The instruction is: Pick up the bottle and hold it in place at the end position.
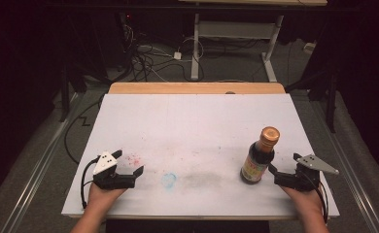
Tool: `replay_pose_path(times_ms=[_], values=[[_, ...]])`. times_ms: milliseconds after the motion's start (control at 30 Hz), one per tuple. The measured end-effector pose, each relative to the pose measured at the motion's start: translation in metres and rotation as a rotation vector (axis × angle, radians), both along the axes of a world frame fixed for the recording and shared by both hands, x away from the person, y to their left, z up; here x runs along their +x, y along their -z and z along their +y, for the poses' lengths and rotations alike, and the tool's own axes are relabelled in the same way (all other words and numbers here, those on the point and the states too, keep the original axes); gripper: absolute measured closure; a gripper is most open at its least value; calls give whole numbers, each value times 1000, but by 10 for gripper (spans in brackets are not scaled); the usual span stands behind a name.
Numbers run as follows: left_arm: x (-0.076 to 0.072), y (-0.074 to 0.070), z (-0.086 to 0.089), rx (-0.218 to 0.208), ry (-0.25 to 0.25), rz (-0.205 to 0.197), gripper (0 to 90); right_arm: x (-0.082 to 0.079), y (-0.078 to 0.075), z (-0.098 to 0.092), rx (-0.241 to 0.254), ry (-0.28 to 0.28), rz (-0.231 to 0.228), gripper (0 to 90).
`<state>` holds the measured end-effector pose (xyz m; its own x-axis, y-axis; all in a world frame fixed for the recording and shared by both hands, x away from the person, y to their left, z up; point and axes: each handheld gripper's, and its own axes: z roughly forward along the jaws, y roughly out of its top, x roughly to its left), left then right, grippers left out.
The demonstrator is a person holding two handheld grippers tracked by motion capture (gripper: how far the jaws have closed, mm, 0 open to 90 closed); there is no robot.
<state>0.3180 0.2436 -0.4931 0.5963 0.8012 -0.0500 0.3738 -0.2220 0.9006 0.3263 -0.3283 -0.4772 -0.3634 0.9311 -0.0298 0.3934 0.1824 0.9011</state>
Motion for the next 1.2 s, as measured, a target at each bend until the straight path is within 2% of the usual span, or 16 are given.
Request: replay_pose_path(times_ms=[233, 400, 533, 700, 833, 933, 1200], values=[[0, 0, 0, 3, 9, -1, 0, 1, 0, -1, 6, 2, 9, 2], [2, 0, -4, 37, 32, 13, 0, 1, -1, -1, 17, 5, 13, 3], [2, 0, -3, 23, 34, 12, 0, 1, -1, -2, 20, -3, 11, 3], [1, 1, 0, 2, 58, 10, 0, -1, -2, -4, 62, -19, 31, 11], [0, 1, -1, 6, 49, 6, 0, -5, -4, -5, 71, -29, 24, 15], [1, 1, -2, 18, 65, 7, 0, -11, -7, -5, 73, -38, 20, 22], [1, 1, -1, 3, 62, 13, 0, -27, -15, 1, 89, -71, 13, 44]])
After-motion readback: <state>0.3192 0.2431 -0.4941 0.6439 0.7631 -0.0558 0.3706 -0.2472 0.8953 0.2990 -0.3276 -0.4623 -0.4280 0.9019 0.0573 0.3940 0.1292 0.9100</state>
